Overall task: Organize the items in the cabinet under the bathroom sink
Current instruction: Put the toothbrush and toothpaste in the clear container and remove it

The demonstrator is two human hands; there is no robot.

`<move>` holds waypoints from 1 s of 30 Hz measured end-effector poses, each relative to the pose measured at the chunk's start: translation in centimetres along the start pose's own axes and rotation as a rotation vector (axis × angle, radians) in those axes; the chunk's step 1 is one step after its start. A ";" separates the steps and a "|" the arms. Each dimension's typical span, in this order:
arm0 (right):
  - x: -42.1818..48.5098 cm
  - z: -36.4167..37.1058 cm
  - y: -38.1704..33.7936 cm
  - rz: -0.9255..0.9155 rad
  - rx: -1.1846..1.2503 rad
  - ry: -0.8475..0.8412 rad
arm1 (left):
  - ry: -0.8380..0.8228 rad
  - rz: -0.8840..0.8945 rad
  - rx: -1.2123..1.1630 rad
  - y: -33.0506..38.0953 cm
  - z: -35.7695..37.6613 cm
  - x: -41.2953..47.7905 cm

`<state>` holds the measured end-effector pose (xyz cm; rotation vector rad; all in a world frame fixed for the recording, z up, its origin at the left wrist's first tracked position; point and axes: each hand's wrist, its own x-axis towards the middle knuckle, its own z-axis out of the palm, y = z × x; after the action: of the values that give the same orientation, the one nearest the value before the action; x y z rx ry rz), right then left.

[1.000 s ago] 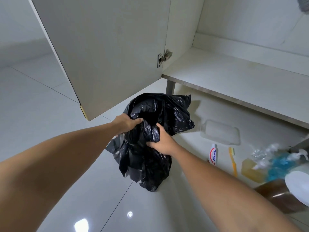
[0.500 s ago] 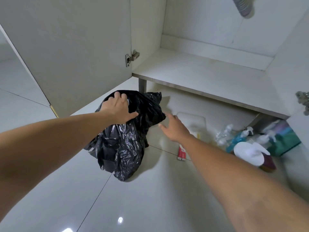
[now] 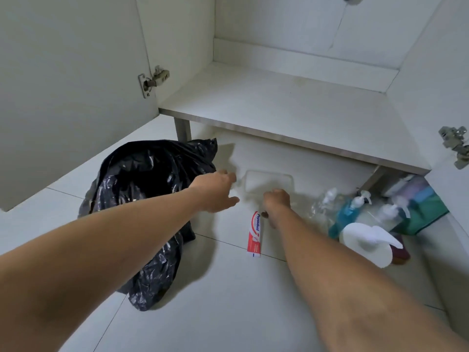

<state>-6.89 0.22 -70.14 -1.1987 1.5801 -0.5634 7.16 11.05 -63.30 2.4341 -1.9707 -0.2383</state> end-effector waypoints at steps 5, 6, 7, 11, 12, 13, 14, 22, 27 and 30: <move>2.7 0.5 0.0 0.118 0.129 0.048 | -0.089 -0.045 -0.150 1.7 3.8 3.1; 2.9 0.7 0.2 0.131 0.127 0.054 | -0.096 -0.046 -0.161 1.8 4.3 3.3; 3.3 1.0 0.6 0.137 0.127 0.072 | -0.101 -0.047 -0.172 1.9 4.8 3.5; 3.5 1.2 1.1 0.114 0.119 0.158 | -0.077 -0.068 -0.252 1.5 6.2 4.2; 3.3 1.0 1.0 0.113 0.130 0.172 | -0.059 -0.074 -0.262 1.4 6.3 4.4; 3.1 0.9 0.9 0.114 0.131 0.179 | -0.041 -0.079 -0.261 1.3 6.4 4.6; 3.1 0.8 1.0 0.111 0.123 0.184 | -0.026 -0.086 -0.254 1.2 6.4 4.8; 3.3 1.0 1.3 0.022 0.000 0.176 | -0.059 -0.219 -0.343 0.1 6.4 5.7; 3.1 0.9 0.8 -0.102 -0.045 0.112 | 0.017 -0.325 -0.394 0.6 5.5 4.5; 1.9 0.6 1.0 -0.182 -0.135 0.050 | -0.052 -0.404 -0.512 0.0 5.1 3.1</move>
<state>-6.68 -0.97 -72.02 -1.4503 1.5815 -0.6151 7.14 8.54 -68.68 2.4409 -1.2005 -0.7110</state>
